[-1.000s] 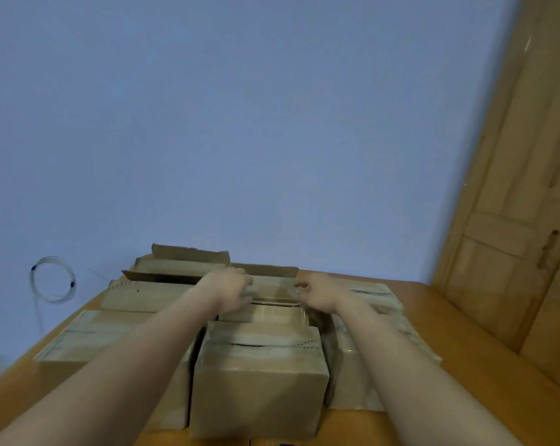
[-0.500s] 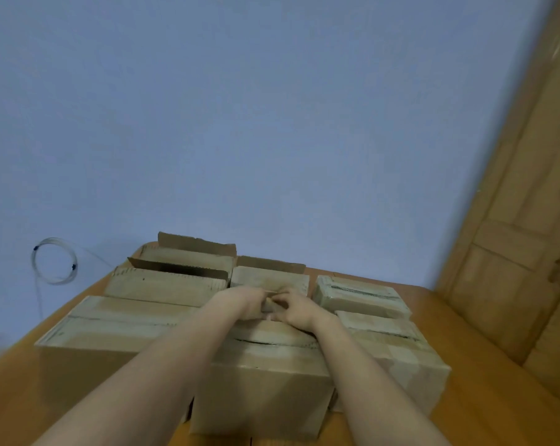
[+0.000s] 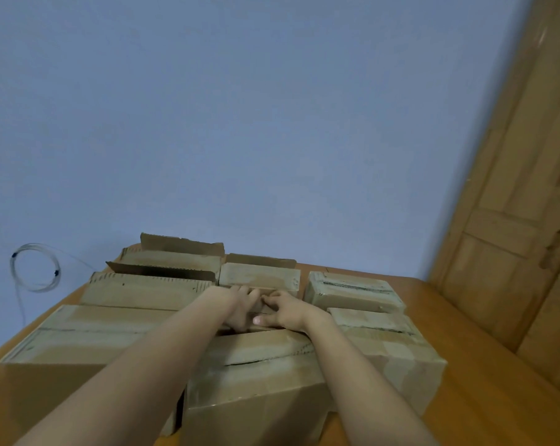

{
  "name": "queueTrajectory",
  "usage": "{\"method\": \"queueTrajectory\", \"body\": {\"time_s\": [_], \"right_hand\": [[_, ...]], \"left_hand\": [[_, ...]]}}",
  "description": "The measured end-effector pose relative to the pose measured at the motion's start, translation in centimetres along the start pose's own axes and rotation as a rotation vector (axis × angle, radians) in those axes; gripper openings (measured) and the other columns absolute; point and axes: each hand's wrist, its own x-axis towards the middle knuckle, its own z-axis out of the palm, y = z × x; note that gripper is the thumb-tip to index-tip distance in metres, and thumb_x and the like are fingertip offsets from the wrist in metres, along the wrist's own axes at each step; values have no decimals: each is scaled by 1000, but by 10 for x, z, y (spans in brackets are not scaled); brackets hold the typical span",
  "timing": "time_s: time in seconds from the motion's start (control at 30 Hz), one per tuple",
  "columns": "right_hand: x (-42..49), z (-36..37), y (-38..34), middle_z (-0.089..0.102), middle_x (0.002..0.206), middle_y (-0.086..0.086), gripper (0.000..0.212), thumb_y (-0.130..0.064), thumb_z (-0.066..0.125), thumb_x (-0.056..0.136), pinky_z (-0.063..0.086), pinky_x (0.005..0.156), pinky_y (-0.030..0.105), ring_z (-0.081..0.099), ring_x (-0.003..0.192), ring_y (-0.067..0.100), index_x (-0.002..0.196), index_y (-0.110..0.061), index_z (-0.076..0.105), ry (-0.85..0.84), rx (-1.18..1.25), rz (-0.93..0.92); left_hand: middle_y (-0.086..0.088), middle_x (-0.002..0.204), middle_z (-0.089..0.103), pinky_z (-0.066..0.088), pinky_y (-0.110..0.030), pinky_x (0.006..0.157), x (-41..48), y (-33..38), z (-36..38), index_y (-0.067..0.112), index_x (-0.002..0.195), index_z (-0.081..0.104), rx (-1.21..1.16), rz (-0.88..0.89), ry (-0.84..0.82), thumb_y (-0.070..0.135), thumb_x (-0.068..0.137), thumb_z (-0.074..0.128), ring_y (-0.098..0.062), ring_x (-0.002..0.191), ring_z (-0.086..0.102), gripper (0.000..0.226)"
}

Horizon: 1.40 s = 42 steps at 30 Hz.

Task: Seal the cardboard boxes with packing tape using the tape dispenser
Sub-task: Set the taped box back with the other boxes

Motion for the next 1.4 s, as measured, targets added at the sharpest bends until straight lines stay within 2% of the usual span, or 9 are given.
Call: {"method": "queueTrajectory", "body": {"time_s": [0.13,0.23,0.4,0.53,0.63,0.8,1.1,1.23,1.4], "right_hand": [[-2,-2,-2,5,159,-7,95,-62,61,81,18,117,45,11,146,24,152,-22,12,-76,-128,13],[-4,-8,-5,6,159,-5,93,-53,61,85,22,116,42,14,145,23,153,-21,7,-118,-269,-2],[-13,-16,-13,50,135,-3,92,-57,72,63,45,99,41,50,120,21,142,-24,40,-15,-314,-40],[-28,-36,-12,51,131,-1,80,-46,79,68,43,98,40,49,118,20,135,-18,46,97,-315,-85],[-42,-54,-18,50,122,1,85,-54,76,60,42,96,39,47,115,21,132,-19,48,158,-351,-108],[-76,-82,-37,48,125,-2,87,-53,76,69,40,100,42,41,122,19,141,-21,39,269,-408,-142],[-161,-105,-89,39,144,0,91,-54,71,73,33,106,37,31,133,20,147,-21,31,509,-547,-281],[-202,-93,-104,42,139,-4,87,-56,71,73,34,103,36,32,130,18,146,-26,34,512,-510,-343],[-243,-56,-112,46,135,-8,83,-58,70,75,34,103,34,32,127,12,144,-29,36,458,-445,-409]], "left_hand": [[-10,147,30,35,-45,108,-2,-2,8,14,143,20,-69,39,45,42,88,61,-27,136,29,74],[-11,146,32,35,-44,108,-4,-2,8,13,144,21,-75,55,69,40,87,64,-28,136,30,76],[-9,147,36,31,-40,110,-6,-2,7,13,141,29,-24,80,175,47,85,64,-27,135,34,74],[-3,144,39,27,-39,110,-15,1,-8,16,139,31,-6,97,296,51,79,67,-24,132,35,79],[-1,145,37,24,-39,112,-28,4,-28,16,140,31,-20,128,371,54,77,68,-20,134,32,83],[0,145,36,24,-37,111,-58,12,-58,18,140,32,-9,143,503,54,76,69,-19,136,30,82],[-1,144,39,23,-38,109,-149,25,-97,17,137,37,24,138,759,53,72,70,-20,134,32,81],[1,137,45,26,-36,107,-196,33,-92,19,134,42,-13,163,791,61,66,66,-19,128,37,84],[6,134,47,31,-32,102,-250,41,-57,23,135,42,-69,151,734,68,56,54,-16,124,40,91]]}}
